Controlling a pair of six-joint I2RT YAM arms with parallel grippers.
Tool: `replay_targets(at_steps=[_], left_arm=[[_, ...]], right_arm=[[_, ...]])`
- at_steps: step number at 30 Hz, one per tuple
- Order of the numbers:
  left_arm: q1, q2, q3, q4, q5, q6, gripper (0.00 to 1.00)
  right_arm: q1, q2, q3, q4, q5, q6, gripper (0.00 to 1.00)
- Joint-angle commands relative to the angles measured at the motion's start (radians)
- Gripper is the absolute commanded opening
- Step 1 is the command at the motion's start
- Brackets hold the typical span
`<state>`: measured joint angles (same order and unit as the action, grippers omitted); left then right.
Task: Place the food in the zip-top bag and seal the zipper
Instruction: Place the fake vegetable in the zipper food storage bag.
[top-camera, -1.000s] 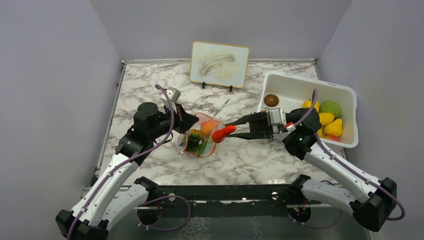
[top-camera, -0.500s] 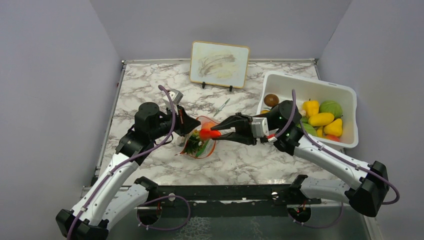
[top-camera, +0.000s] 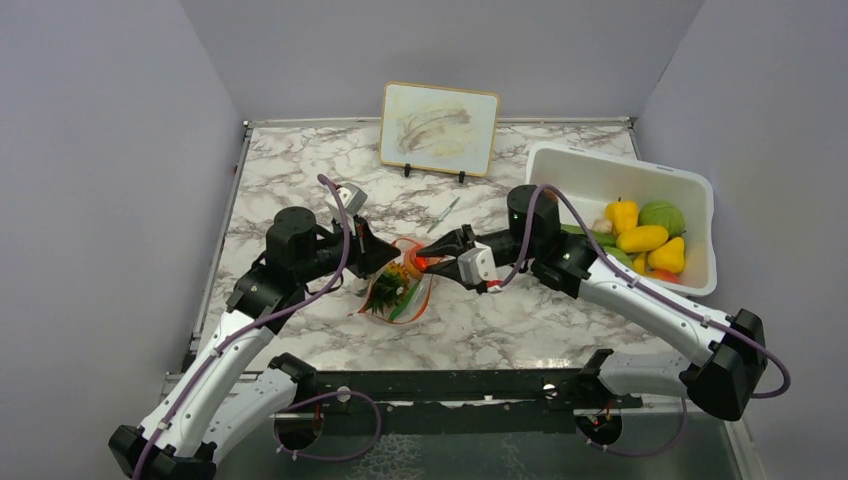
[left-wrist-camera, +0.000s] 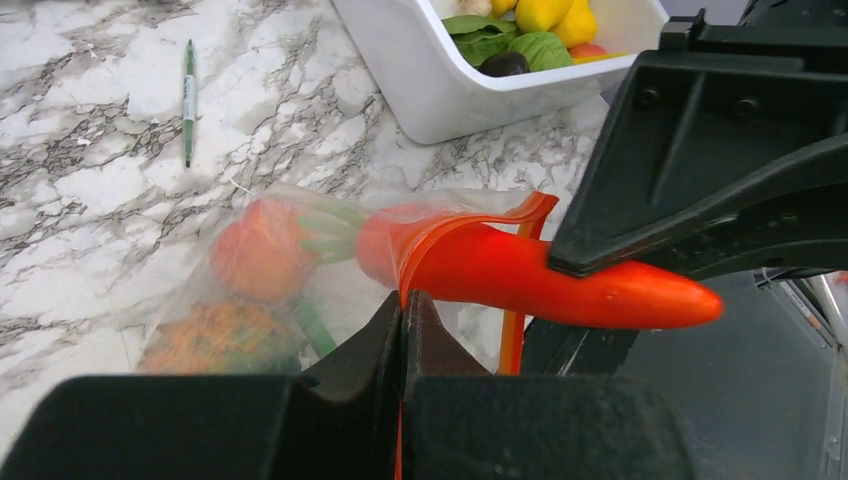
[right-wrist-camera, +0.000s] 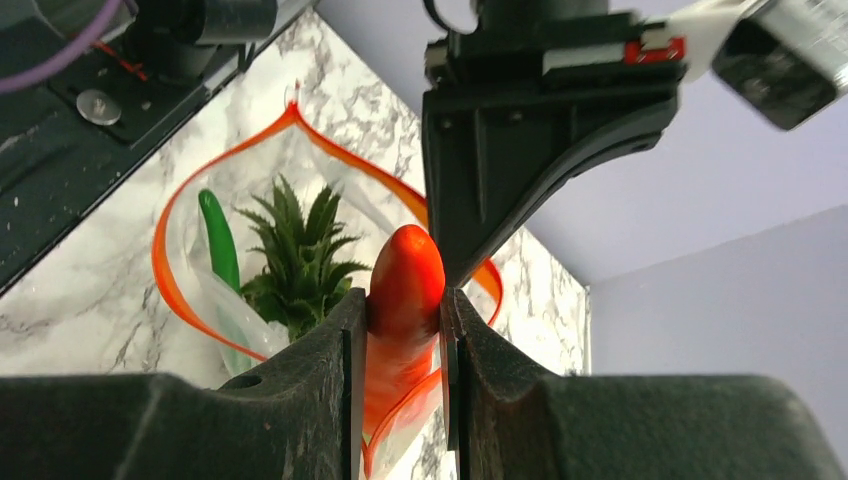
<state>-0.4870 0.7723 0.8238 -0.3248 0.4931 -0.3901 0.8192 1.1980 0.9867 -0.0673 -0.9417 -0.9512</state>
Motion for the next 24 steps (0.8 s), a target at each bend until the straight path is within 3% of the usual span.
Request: replay_targets(at_steps=[1,16,24], left_arm=[[-0.004,0.001,0.054,0.008,0.048,-0.005,0.00],[-0.004,0.015,0.055,0.031,0.129,-0.055,0.00],[-0.004,0.023,0.053,0.017,0.131,-0.052,0.00]], right_arm=[[0.016,0.015,0.000,-0.098,0.107,-0.101,0.01],[0.181,0.093,0.042,-0.220,0.605,-0.216,0.01],[0.253,0.115,0.041,-0.270,0.773,-0.271,0.01]])
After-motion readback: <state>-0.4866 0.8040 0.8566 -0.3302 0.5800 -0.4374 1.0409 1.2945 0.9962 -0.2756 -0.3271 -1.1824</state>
